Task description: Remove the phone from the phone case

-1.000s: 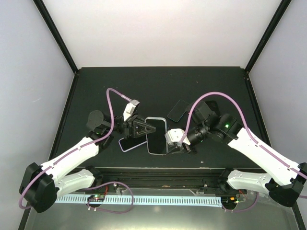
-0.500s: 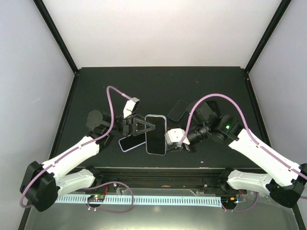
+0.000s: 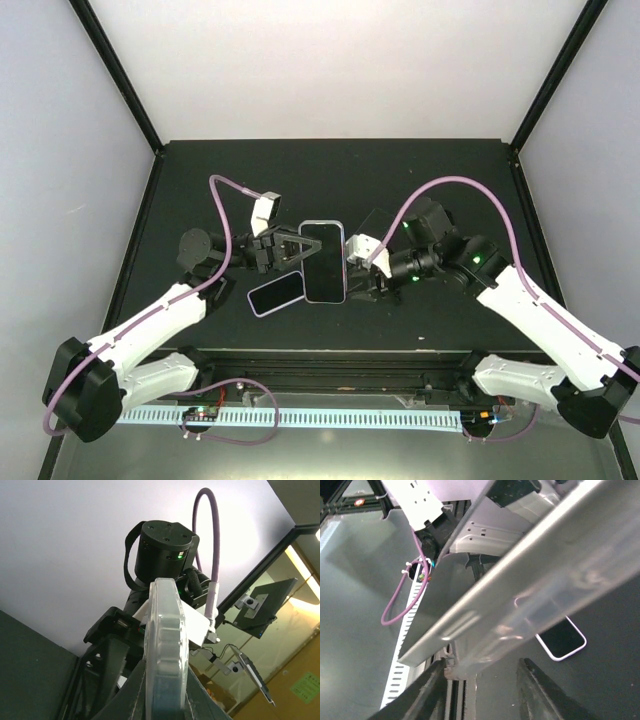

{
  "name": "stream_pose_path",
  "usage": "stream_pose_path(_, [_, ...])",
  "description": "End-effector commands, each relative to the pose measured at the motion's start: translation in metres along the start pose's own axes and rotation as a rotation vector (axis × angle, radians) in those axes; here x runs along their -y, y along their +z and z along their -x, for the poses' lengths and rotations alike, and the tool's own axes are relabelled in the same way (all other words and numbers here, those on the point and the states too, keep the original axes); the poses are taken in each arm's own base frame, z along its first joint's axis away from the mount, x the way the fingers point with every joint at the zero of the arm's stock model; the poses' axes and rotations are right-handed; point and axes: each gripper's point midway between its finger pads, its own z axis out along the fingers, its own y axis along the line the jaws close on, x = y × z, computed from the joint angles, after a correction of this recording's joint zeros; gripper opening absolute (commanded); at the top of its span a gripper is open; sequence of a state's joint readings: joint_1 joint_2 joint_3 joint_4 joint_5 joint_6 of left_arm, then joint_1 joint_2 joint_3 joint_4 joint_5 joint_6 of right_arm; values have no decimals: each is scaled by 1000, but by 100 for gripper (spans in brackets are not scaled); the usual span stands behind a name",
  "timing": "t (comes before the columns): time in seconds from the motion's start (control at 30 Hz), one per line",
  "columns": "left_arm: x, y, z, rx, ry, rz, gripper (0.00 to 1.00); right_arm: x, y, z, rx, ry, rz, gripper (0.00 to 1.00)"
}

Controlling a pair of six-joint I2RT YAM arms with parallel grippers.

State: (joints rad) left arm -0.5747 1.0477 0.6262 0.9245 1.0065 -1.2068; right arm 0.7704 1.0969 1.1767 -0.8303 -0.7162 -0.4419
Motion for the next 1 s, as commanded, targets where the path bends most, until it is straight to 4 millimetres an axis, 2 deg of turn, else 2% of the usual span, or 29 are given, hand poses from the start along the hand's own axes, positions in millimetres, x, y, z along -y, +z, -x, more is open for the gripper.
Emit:
stream_pose_path(0.0, [34,8,-17,-93,-11,-108,2,90,-15,58,192,-7,-339,42])
stream_pose_path(0.2, [17,5,-24,-79,-17,-70,2,101,-30,73,269,104,-313,44])
stream_pose_path(0.37, [-1,5,-30,-68,-31,-32,2,101,-46,85,355,166,-243,47])
stream_pose_path(0.5, [-19,8,-38,-94,-34,17,2,83,-41,87,370,133,-106,60])
stream_pose_path(0.67, [-40,8,-40,-83,-29,102,1,76,-28,78,339,160,-2,62])
stream_pose_path(0.77, [-54,10,-38,-88,-32,156,2,70,-22,73,337,192,75,53])
stream_pose_path(0.87, [-72,9,-30,-51,-43,221,2,65,-16,63,315,249,134,34])
stream_pose_path(0.97, [-99,6,-19,-19,-34,334,2,62,-9,44,283,347,195,13])
